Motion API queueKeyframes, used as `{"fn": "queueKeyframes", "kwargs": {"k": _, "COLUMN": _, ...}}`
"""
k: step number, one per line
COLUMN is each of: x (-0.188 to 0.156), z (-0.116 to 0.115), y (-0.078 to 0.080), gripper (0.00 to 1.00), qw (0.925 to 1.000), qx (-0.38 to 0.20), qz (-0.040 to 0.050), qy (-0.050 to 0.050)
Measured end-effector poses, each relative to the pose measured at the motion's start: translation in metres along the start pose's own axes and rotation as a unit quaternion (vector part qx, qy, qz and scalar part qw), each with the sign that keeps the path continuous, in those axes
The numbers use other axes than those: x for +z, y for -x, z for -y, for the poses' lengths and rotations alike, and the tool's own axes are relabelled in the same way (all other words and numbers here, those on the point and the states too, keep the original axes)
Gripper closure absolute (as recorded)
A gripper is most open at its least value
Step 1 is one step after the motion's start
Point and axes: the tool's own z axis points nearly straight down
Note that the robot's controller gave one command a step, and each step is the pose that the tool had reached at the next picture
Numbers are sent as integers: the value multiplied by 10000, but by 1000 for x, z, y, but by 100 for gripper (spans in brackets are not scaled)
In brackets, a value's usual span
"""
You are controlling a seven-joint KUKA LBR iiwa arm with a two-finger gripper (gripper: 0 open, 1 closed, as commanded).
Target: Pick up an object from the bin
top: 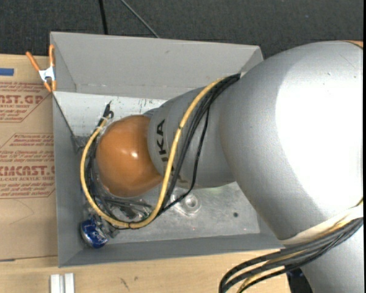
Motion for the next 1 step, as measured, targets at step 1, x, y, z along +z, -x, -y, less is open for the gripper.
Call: {"fn": "queueKeyframes", "kwargs": {"k": 1, "x": -173, "z": -1, "y": -1, "gripper": 100, "qw": 9995, "qx": -319, "qz": 29, "qy": -11}}
